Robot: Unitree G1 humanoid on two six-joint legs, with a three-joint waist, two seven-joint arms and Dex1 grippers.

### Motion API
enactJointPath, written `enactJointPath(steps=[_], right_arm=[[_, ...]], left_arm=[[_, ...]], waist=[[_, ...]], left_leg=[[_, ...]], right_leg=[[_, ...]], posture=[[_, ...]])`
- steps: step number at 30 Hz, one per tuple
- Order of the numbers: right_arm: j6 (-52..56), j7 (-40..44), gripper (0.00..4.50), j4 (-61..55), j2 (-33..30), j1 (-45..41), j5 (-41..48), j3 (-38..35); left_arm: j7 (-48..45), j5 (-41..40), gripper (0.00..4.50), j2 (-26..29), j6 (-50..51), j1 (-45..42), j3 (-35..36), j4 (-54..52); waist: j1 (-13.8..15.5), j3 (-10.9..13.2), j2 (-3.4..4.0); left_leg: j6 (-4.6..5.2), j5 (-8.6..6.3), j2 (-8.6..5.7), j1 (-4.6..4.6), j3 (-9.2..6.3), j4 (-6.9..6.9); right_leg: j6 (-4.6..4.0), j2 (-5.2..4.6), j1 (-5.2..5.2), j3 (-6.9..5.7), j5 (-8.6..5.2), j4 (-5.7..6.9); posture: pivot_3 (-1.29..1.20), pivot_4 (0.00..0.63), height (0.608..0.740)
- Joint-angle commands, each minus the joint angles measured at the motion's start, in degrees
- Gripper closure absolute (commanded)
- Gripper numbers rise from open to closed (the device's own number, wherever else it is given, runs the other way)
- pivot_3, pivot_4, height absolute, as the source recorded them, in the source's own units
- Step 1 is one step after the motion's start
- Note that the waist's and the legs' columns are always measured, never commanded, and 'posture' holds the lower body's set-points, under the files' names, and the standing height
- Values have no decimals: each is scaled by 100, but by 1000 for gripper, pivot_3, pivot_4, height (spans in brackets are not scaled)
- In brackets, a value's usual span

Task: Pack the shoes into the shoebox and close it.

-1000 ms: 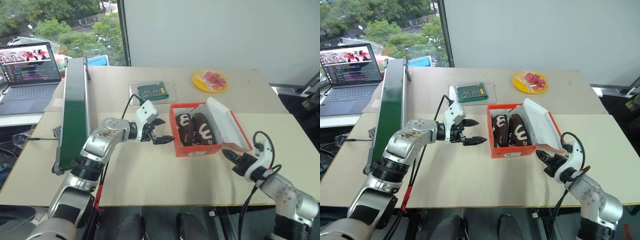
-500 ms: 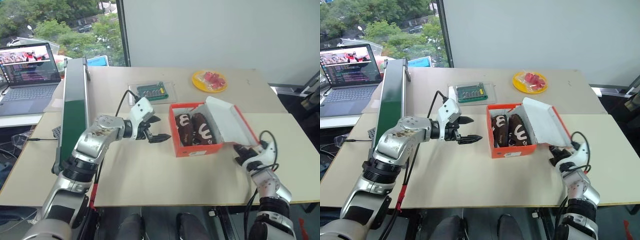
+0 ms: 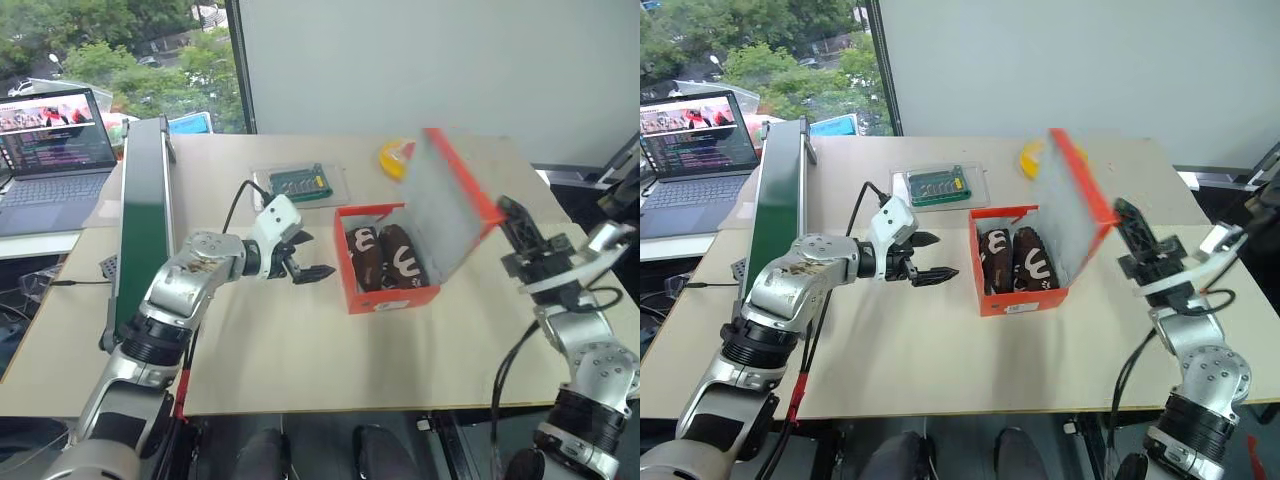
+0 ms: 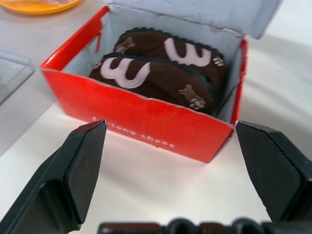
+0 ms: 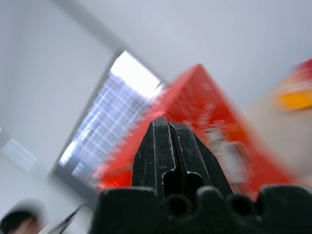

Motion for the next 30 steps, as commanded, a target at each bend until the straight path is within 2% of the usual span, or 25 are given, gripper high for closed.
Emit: enactJointPath(steps=[1, 4, 10, 14, 17, 23, 26, 28, 30], right_arm=[[404, 139, 4482, -486, -417, 91, -445, 1029], [319, 352, 4482, -439, -598, 38, -903, 1612], [58, 1106, 4482, 453, -833, -713, -1908, 2530], [-470, 1752, 4482, 1762, -694, -1573, -2945, 3369], [-1121, 1903, 4482, 3490, -326, -2368, -3872, 3845], [-2140, 1689, 4482, 6138, 202, -3401, -4981, 3920], [-2383, 1976, 4482, 6309, 292, -3387, -5317, 4055], [-2664, 2104, 4482, 6036, 263, -3234, -5487, 4107], [-2707, 2138, 4482, 5241, 126, -2948, -5466, 4001]], left_arm=[[157, 79, 0, 10, -111, -36, 151, -113], [317, 165, 0, -2, -162, -55, 186, -50], [455, 147, 0, -31, -176, -18, 236, -67], [506, 126, 0, -96, -174, 56, 229, -95], [555, 180, 0, -140, -202, 81, 209, -94], [625, 166, 0, -202, -414, 332, 239, -494], [706, 153, 0, -240, -456, 497, 280, -687], [768, 148, 0, -263, -497, 590, 334, -737], [858, 203, 0, -303, -656, 697, 355, -734]], waist=[[7, 0, 0], [19, 0, 0], [22, 0, -1], [-9, 0, -1], [-15, 0, -1], [-20, -15, -25], [-21, -28, -43], [-19, -35, -44], [-11, -36, -43]], left_leg=[[0, 0, -2, -1, 0, 0], [1, -1, -11, -8, 1, 0], [2, -1, -12, -20, 1, 11], [2, -1, -11, -16, 4, 13], [1, 0, -7, -18, 5, 12], [-3, 2, -8, 8, 14, 16], [-4, 1, -2, 29, 16, 15], [-4, 0, 0, 36, 15, 15], [-4, 0, 2, 40, 15, 15]], right_leg=[[0, 2, 0, -1, 0, -1], [1, 1, -5, -2, -1, -4], [1, 1, -9, -5, 0, -4], [1, 5, -10, -2, 0, -4], [0, 11, -13, -4, 0, -3], [0, 5, 10, -3, 1, 0], [-1, 5, 27, -3, 1, 3], [-2, 4, 33, -3, 2, 5], [-2, 1, 37, -2, 1, 8]], posture=[[0, 150, 740], [0, 150, 740], [0, 150, 740], [0, 150, 740], [0, 150, 740], [0, 150, 740], [0, 150, 740], [0, 150, 740], [0, 150, 740]])
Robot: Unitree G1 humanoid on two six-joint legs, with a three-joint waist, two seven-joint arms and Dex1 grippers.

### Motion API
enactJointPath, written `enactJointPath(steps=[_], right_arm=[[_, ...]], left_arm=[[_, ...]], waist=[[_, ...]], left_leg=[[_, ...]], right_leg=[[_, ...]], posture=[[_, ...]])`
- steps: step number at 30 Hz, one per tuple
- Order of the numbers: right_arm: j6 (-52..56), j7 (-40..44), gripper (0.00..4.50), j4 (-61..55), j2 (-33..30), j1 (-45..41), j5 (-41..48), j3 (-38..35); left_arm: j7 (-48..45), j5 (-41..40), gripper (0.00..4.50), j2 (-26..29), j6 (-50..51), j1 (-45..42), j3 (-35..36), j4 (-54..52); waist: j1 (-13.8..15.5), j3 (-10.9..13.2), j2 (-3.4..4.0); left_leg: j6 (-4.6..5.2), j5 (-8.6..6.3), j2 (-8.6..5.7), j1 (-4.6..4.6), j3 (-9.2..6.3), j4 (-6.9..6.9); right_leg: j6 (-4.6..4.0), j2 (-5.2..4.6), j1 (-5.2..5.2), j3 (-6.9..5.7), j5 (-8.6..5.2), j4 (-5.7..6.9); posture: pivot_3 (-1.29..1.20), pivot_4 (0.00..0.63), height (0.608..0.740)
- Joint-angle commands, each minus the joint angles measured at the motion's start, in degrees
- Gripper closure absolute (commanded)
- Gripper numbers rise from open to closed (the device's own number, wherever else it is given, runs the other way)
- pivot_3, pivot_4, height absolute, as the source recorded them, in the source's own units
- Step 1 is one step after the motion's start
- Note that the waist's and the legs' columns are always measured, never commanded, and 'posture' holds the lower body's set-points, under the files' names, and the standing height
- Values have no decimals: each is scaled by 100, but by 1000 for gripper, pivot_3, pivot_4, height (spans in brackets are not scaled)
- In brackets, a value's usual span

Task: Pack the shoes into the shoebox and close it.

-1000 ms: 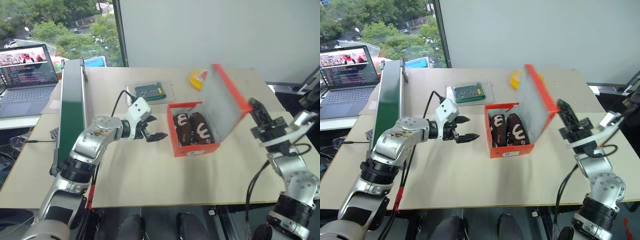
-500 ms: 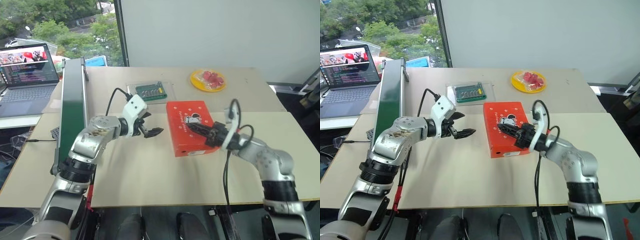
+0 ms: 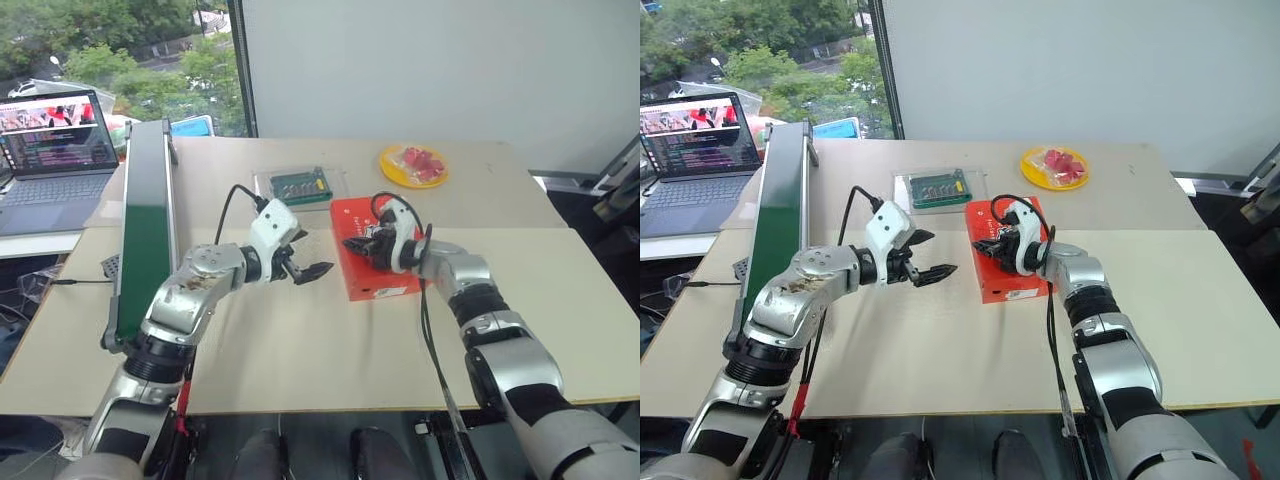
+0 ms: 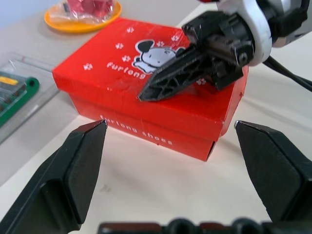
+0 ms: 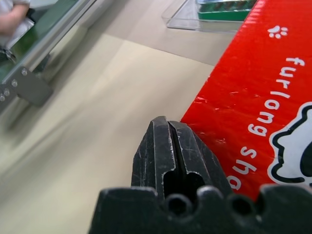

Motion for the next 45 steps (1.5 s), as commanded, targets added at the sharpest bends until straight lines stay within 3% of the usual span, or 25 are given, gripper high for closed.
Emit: enactJointPath(steps=[1, 2, 3, 5, 7, 15, 21, 26, 30, 38, 45], right_arm=[[-97, 66, 4482, -900, -196, 620, -257, 29], [-135, -36, 4482, -1525, -378, 839, -264, -90], [-157, -117, 3923, -1942, -499, 989, -279, -172], [88, -254, 3536, -3010, -818, 1379, -138, -491], [144, -300, 2781, -3643, -1046, 1677, -108, -636], [543, -616, 52, -5080, -1832, 3039, 125, -1710], [-46, -1474, 52, -5028, -1460, 4275, -31, -2493], [-360, -1836, 52, -5007, -1144, 4635, -106, -2515], [-721, -2171, 52, -4847, -807, 4933, -257, -2458], [-1468, -2632, 52, -4167, -348, 5141, -612, -2322], [-1646, -2782, 52, -3846, -35, 4940, -584, -2271]], left_arm=[[170, 67, 0, -73, -345, 123, 148, -221], [218, 110, 0, -103, -437, 175, 127, -198], [250, 135, 0, -121, -492, 207, 109, -182], [268, 196, 0, -147, -606, 260, 60, -131], [243, 191, 0, -161, -637, 299, 67, -130], [233, 33, 0, -410, -815, 576, 155, -185], [2106, 1250, 0, -704, -2857, 776, 705, 1579], [2274, 1376, 0, -549, -3758, 1035, 1010, 2460], [1678, 853, 0, -672, -4054, 1761, 1210, 2501], [1859, 551, 0, -1301, -4306, 2717, 1428, 2434], [2154, 446, 0, -1684, -4104, 3028, 1501, 1947]], waist=[[22, 0, 1], [28, 0, 2], [49, 1, 3], [95, 3, 7], [118, 7, 11], [110, 8, 13], [141, 7, 13], [42, 6, 16], [35, 4, 20], [5, -24, 52], [16, -24, 52]], left_leg=[[0, 0, 2, -2, -2, -1], [-1, 0, 2, -6, -4, -3], [-1, 0, 1, -15, -3, -4], [-1, 0, 0, -40, -6, -6], [-2, 1, -3, -64, -6, -5], [2, -1, -7, -51, -4, -4], [6, -3, -14, -44, -1, -4], [7, -4, -10, -21, 7, -7], [6, -4, -1, -18, 10, -29], [6, -5, 1, 24, 20, -36], [6, -5, 3, 16, 18, -34]], right_leg=[[0, 0, -2, -1, 0, 2], [0, -2, -10, -3, 0, 5], [0, -4, -20, -1, 0, 6], [0, -8, -42, -6, 0, 7], [1, -13, -59, -9, 0, 3], [-1, -2, -46, -7, -1, -14], [0, -8, -40, 0, -1, -29], [-2, -6, -35, 13, -2, -24], [-2, -9, -36, 12, -3, -19], [-12, -17, -10, 16, -10, -24], [-14, -12, -21, 22, -11, -14]], posture=[[0, 150, 740], [0, 150, 740], [0, 150, 740], [0, 150, 740], [0, 150, 740], [0, 150, 740], [0, 150, 740], [0, 150, 740], [0, 150, 740], [0, 150, 740], [0, 150, 740]])
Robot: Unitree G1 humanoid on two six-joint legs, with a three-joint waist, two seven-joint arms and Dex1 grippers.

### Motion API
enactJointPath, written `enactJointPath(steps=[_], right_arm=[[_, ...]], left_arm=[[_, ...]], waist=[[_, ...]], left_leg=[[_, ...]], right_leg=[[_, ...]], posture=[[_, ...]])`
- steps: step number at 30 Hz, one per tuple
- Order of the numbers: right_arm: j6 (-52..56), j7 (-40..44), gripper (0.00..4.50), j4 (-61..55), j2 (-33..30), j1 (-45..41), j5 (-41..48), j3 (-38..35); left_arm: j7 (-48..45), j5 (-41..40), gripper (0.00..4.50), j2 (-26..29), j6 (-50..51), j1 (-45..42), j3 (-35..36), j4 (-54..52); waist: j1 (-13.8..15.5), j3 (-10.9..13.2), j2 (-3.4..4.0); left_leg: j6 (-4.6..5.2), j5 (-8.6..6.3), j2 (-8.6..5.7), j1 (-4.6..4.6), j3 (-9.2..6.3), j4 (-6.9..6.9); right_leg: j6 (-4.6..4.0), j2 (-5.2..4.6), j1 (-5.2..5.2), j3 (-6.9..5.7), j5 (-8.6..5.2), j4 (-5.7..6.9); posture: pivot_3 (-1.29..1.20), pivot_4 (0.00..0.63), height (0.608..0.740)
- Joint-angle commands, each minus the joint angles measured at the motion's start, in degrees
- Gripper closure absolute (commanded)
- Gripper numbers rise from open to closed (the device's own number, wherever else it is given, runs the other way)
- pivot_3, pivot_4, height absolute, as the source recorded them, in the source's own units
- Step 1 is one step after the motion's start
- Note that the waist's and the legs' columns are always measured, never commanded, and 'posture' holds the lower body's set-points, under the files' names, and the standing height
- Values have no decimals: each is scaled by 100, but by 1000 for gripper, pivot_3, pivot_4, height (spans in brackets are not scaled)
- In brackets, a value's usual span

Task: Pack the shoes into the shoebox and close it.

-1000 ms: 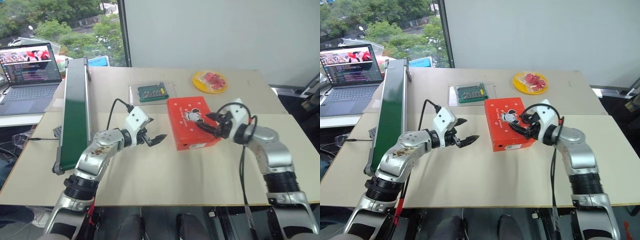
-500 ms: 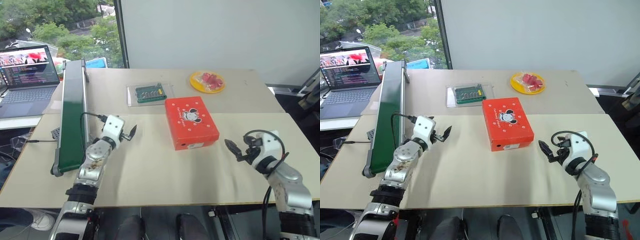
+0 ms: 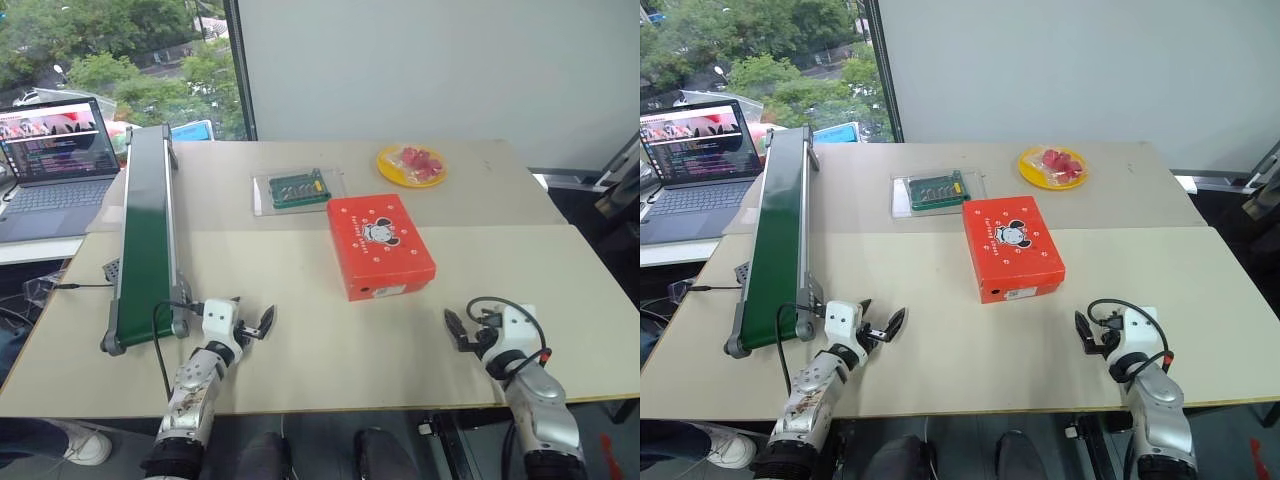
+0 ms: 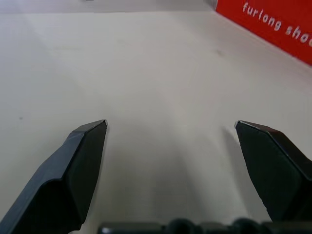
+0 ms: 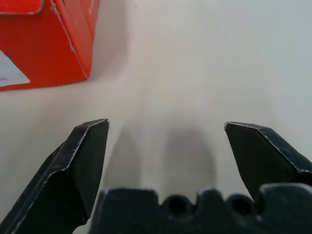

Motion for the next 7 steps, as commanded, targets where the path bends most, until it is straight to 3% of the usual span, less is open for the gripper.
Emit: enactJointPath(steps=[1, 7], right_arm=[[-277, -74, 52, -8, 83, -136, 36, -11], [-423, -149, 52, 128, 299, -188, -11, 101]], left_arm=[[141, -46, 0, -47, 19, 122, 91, -313], [415, 153, 0, -149, -138, 207, 34, -280]], waist=[[0, 0, 0], [8, 0, 0]], left_leg=[[0, 0, 0, -1, 0, 0], [0, 0, 0, -8, -2, 0]], right_leg=[[0, 0, -1, 0, 0, -1], [0, 1, -5, -2, 0, -3]], posture=[[0, 150, 740], [0, 150, 740]])
